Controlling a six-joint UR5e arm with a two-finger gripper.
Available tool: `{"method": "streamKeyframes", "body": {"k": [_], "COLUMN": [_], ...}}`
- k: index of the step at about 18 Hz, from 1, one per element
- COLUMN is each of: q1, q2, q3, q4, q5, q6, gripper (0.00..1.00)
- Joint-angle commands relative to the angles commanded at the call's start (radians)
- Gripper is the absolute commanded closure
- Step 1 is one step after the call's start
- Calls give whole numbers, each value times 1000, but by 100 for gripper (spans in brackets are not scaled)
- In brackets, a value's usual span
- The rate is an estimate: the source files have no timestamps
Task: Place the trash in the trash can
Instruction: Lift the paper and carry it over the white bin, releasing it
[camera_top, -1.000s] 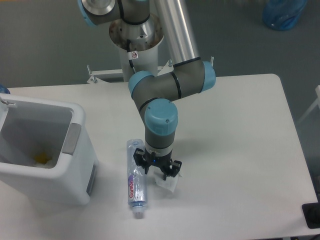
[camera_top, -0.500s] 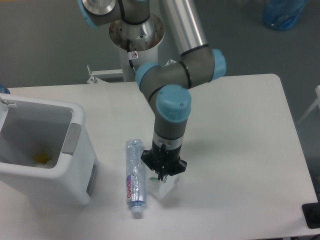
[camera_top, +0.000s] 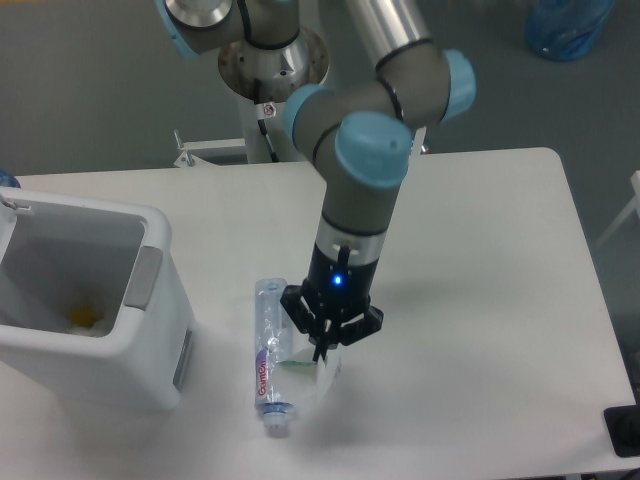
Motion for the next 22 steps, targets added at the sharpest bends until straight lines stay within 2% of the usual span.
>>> {"method": "streamKeyframes", "body": {"k": [4,11,16,19,20,21,22], "q1": [-5,-15,-98,-149,-162,-172,-176], "q2": [49,138,216,230,230,226,223], "q3": [32,26,-11,-23,-23,-23,-26], "q4": [2,2,0,2,2,2,2], "q5": [-120,-267,-278,-272,-272,-270,-270], "q6": [-87,-151,-198,-198,-194,-192,-186], "gripper": [100,100,100,99,83,72,42]}}
